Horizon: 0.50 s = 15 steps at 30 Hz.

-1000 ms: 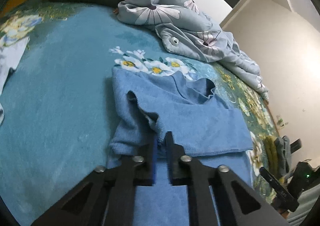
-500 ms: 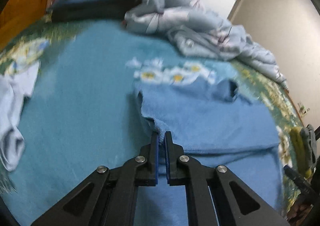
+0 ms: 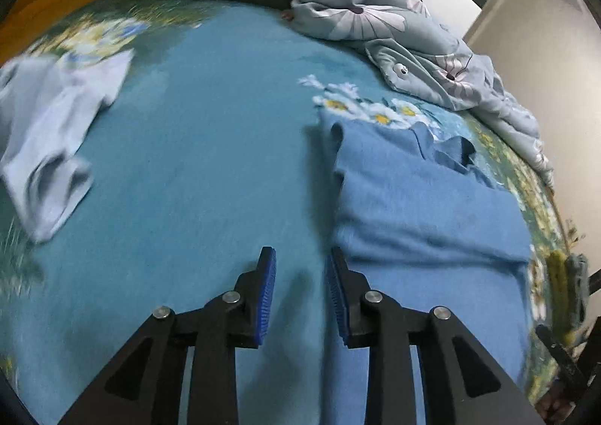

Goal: Fold clothes

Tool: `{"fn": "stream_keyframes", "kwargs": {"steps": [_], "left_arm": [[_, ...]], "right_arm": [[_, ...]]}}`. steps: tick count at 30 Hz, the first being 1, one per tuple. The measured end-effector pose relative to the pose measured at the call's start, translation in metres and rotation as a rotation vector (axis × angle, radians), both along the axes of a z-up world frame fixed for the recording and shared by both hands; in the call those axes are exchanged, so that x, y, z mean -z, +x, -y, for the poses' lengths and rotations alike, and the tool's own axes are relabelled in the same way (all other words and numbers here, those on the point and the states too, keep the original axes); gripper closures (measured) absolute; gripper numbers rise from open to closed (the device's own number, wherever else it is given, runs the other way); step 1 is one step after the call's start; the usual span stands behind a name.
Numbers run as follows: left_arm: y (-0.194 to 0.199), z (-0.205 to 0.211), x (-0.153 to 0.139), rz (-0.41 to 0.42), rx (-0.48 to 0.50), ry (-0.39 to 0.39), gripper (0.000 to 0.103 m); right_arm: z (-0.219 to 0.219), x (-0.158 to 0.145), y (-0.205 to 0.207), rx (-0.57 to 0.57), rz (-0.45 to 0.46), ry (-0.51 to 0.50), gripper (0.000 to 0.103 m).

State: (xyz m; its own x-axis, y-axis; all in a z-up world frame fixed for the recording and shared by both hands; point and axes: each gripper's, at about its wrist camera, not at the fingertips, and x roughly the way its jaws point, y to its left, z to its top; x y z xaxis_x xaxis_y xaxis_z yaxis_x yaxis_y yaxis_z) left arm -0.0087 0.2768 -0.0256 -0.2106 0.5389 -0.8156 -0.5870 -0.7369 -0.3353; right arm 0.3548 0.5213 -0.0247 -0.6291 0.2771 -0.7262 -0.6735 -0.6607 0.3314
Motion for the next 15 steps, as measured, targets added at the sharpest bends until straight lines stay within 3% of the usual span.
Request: {"fn": "stream_keyframes", "kwargs": {"steps": [7, 15], "left_arm": [[0.052, 0.061, -0.003, 0.054, 0.062, 0.028, 0.072], [0.102, 0.1, 0.002, 0.112, 0.155, 0.042, 0.072]], "right_arm": [[0.039, 0.002, 0.039, -0.02, 0.0, -0.039, 0.056], [0.087, 0.012, 0.068, -0.059, -0.005, -0.09, 0.056]]}}
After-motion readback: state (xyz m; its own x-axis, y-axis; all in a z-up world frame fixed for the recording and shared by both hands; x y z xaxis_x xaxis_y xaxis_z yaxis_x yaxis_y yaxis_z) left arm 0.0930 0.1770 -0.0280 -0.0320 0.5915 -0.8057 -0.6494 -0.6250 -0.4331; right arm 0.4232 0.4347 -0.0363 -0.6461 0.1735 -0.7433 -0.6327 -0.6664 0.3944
